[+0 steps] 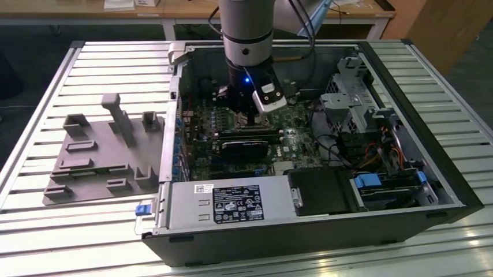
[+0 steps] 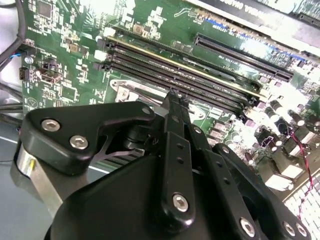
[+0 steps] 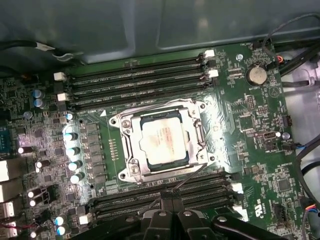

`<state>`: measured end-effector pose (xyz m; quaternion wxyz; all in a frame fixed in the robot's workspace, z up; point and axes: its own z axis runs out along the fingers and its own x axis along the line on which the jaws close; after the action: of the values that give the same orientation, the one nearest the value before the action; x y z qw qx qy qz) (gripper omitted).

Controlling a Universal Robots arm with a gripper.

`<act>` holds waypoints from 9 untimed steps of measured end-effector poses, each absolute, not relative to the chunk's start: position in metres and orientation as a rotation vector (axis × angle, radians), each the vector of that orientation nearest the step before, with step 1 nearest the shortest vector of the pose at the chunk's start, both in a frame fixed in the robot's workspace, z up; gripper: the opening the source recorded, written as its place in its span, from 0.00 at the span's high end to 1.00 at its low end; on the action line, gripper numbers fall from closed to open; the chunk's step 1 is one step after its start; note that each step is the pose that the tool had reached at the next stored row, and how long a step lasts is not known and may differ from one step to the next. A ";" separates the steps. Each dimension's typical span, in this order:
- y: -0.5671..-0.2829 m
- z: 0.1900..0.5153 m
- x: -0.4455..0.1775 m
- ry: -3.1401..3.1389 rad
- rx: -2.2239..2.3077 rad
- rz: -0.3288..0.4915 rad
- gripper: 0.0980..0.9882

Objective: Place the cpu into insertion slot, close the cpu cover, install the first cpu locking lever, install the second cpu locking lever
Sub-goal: 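Install the second cpu locking lever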

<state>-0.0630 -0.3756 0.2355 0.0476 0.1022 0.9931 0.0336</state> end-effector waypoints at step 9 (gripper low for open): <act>-0.379 0.231 -0.064 3.029 0.322 0.154 0.99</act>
<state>-0.0640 -0.3792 0.2311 0.0456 0.1056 0.9921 0.0504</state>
